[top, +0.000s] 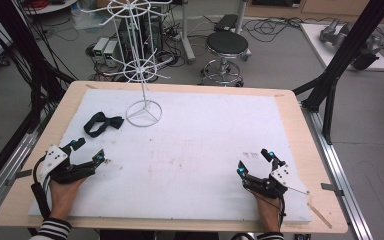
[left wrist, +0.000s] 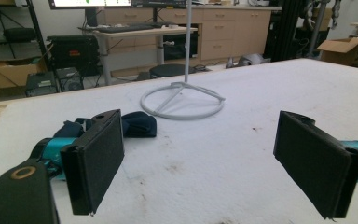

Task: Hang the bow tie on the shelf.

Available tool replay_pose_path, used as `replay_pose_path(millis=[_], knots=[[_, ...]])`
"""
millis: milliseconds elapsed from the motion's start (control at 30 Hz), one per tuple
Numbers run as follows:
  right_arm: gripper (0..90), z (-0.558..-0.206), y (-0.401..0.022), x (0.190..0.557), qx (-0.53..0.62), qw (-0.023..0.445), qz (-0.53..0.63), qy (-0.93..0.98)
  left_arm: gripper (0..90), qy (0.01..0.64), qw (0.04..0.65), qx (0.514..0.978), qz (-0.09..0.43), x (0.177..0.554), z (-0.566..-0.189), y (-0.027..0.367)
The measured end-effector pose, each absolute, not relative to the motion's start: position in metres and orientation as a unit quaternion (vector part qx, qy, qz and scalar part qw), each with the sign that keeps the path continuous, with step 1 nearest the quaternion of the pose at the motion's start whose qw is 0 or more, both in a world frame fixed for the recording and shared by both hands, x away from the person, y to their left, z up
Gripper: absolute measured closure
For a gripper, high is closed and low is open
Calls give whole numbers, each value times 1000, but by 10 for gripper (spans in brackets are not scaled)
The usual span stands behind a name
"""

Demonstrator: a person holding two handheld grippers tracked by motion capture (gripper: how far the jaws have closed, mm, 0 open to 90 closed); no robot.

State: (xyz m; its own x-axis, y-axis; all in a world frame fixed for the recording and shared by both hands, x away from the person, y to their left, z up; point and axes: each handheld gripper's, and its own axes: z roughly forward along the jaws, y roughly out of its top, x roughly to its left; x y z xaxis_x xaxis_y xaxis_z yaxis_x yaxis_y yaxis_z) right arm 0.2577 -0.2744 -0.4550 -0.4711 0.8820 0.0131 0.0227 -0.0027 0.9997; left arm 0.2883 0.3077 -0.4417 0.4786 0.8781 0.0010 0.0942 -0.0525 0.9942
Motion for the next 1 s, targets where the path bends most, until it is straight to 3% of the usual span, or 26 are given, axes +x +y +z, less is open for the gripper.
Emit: replay_pose_path(millis=[1000], knots=[[91,-455,-274,258,373,354,603,610,170,408,448,748,272,374,-401,320]])
